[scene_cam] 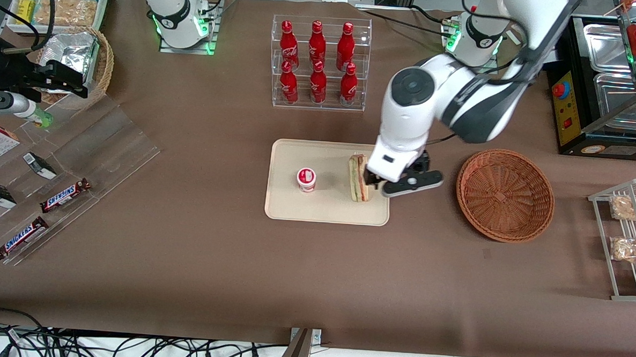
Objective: Place sandwich from basket to tray
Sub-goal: 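Lower the sandwich onto the tray and open the left gripper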
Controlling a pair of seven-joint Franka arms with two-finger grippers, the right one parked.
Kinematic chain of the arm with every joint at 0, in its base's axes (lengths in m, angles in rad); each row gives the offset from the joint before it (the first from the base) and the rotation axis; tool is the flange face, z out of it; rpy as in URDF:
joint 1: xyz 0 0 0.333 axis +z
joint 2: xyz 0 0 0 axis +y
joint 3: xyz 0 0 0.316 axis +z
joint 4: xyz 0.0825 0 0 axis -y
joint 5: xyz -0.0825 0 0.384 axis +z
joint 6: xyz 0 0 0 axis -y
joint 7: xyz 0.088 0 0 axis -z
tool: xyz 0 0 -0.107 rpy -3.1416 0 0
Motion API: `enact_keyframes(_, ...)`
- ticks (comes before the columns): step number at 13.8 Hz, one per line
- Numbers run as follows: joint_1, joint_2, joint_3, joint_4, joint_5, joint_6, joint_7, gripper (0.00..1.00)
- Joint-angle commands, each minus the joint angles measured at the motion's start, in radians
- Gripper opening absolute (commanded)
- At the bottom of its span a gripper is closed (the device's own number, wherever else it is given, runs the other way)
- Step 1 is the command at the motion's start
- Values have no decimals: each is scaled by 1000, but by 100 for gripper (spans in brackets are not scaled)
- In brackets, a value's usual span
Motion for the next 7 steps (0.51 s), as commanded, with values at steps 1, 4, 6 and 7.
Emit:
enact_keyframes(1, 43, -68, -4, 39, -57, -94, -14, 100)
enact_keyframes(4, 97, -143, -6, 56, -149, -172, 18, 100)
enact_keyframes(6, 130, -176, -4, 55, -199, -186, 83, 100)
enact_keyframes(7, 150, -182, -6, 56, -209, -209, 116, 100)
